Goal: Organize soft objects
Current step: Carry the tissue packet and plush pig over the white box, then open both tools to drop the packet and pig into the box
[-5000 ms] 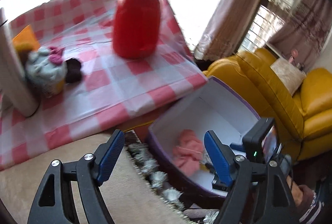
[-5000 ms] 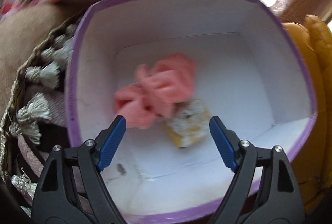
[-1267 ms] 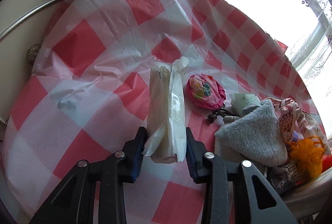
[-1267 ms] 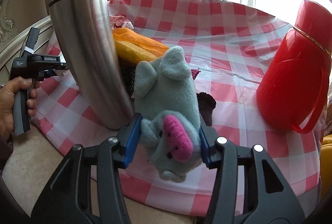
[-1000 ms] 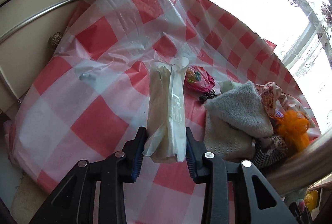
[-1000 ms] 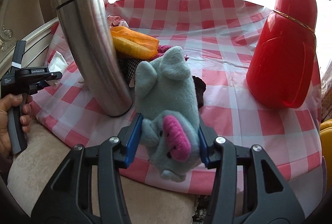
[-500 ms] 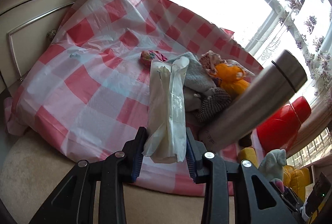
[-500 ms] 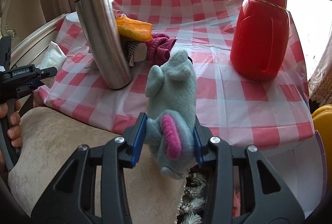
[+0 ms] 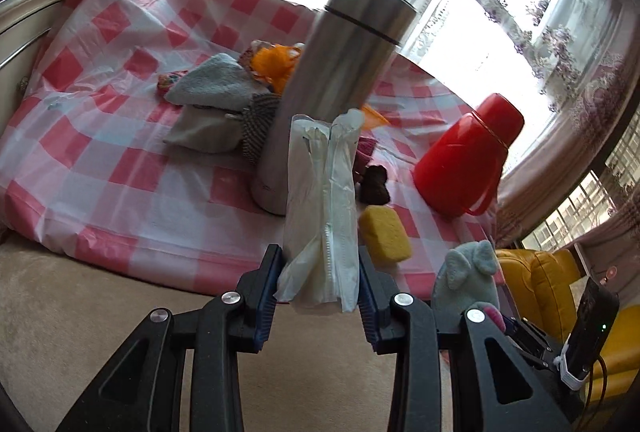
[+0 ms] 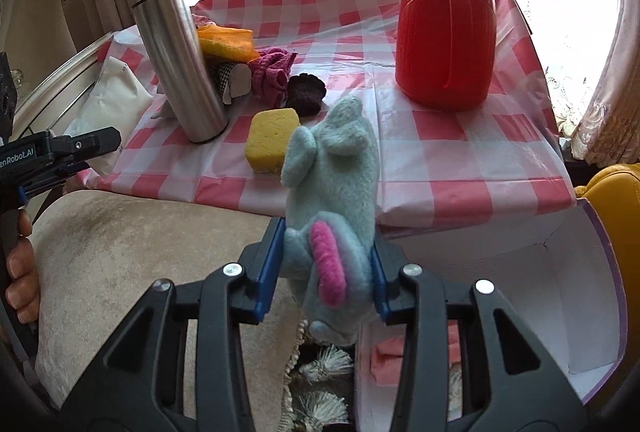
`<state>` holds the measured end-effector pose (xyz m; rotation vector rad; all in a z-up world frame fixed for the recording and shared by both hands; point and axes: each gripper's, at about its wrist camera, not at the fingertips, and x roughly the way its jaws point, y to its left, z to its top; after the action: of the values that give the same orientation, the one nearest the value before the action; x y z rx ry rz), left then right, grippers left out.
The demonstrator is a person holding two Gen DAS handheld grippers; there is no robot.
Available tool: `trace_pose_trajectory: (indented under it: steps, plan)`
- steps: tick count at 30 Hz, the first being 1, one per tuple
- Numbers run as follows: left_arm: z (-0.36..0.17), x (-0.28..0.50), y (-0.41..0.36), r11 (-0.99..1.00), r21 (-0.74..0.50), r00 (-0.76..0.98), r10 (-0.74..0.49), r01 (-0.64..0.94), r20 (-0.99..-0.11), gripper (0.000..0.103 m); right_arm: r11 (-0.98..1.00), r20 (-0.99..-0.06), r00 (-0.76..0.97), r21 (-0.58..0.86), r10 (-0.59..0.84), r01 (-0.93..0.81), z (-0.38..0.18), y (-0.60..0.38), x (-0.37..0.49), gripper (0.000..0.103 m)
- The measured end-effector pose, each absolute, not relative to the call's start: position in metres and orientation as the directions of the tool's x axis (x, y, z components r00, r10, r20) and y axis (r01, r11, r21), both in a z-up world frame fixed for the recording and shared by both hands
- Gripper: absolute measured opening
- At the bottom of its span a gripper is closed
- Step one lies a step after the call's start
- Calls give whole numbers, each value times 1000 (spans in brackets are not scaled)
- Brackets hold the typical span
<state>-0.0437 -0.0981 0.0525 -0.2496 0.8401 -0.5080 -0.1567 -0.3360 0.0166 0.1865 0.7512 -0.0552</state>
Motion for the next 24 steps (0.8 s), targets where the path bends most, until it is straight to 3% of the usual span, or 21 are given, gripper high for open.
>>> trace_pose_trajectory:
  steps: [24]
  plan:
    - [44, -124, -235, 599, -453, 202, -723, 661, -661, 37, 905, -747, 616, 43, -252, 423, 22, -428, -223, 43]
